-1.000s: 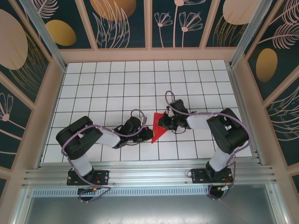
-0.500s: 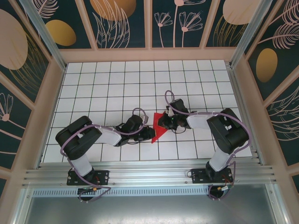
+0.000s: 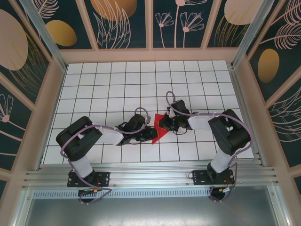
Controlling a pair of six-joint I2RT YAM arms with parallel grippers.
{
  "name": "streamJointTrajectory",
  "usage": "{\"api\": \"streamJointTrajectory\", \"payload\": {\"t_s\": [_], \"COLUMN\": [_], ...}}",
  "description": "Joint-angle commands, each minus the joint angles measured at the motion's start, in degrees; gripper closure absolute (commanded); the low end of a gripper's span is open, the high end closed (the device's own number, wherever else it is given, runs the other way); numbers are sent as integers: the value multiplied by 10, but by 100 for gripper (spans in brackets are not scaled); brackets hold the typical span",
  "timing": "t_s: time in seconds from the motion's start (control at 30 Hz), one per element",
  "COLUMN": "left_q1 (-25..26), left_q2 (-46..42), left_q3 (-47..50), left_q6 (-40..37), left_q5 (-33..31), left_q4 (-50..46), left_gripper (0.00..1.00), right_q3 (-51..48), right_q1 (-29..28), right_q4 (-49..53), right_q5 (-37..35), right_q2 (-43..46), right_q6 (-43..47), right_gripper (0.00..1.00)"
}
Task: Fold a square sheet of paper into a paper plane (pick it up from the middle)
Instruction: Fourth fold the wing at the center of the table.
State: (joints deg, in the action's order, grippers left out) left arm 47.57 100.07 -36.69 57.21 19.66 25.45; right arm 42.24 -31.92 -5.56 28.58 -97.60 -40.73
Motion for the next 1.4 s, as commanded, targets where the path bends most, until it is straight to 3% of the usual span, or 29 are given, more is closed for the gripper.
{"api": "streamJointTrajectory", "payload": {"t_s": [0.0, 0.2, 0.63, 0.9, 1.2, 1.37], "left_q1": [-14, -17, -24, -24, -24, -24], "left_q2": [46, 44, 28, 23, -9, -14], "left_q3": [-21, -4, 61, 54, 26, 10], "left_q6": [-33, -21, 6, 2, -22, -40], "left_q5": [-83, -89, -33, -29, -55, -72], "left_q4": [8, 17, 98, 85, 27, -8], "left_gripper": [77, 100, 100, 100, 77, 71], "right_q3": [8, 10, 42, 67, 68, 64], "right_q1": [0, 0, 3, 3, 3, 3], "right_q4": [13, 16, 44, 42, 50, 49], "right_q5": [8, 4, -29, -11, -23, -25], "right_q2": [-1, 1, 20, -15, -39, -37], "right_q6": [15, 17, 29, 40, 39, 40], "right_gripper": [87, 87, 85, 85, 88, 88]}}
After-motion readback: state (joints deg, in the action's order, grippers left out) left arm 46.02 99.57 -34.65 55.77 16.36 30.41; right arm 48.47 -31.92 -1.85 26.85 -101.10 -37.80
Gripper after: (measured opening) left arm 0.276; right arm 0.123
